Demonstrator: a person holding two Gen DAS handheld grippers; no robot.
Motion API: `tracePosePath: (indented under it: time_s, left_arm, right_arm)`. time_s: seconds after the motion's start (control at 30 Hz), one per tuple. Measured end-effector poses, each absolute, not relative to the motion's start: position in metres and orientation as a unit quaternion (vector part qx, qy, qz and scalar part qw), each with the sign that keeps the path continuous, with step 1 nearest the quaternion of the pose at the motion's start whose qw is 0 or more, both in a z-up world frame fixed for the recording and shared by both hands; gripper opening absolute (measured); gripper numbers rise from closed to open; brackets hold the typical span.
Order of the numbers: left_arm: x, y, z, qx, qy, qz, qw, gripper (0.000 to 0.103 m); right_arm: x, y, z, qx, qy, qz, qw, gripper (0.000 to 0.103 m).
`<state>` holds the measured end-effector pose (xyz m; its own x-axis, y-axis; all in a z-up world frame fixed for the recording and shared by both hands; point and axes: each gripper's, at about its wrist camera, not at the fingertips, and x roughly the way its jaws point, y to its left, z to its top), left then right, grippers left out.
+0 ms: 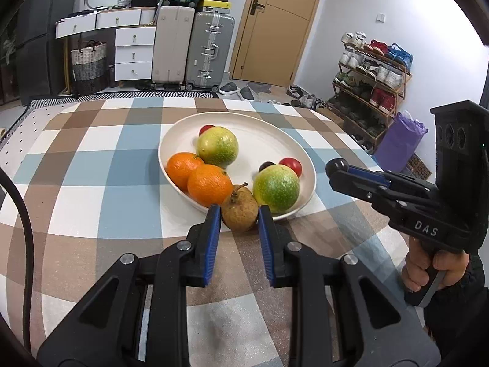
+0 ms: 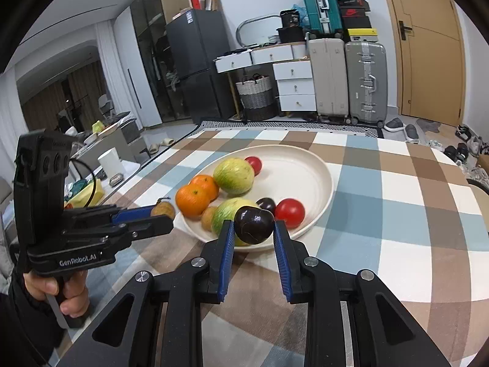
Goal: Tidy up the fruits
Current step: 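Carry the pear with the left tool into the plate while the right tool places the plum there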
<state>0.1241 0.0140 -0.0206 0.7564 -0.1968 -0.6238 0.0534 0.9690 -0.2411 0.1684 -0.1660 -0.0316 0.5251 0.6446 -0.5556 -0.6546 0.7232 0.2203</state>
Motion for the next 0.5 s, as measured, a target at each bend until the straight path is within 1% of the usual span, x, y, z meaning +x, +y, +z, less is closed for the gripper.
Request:
tracePosePath:
  time_s: [0.2,0.5]
  left_arm:
    - [0.128,0.018,-0.012,-0.102,0.327,-0.057,0.938,0.022]
    - [0.160,0.008,-0.007,-0.087,0.341,-0.051,0.935,0.022]
  right_arm:
    - [0.183,-0.168,-0.026,0.010,0.321,0.353,0.879,0.027]
    - [0.207,-0.162,-0.021,0.005,0.338,0.323,0.884,0.027]
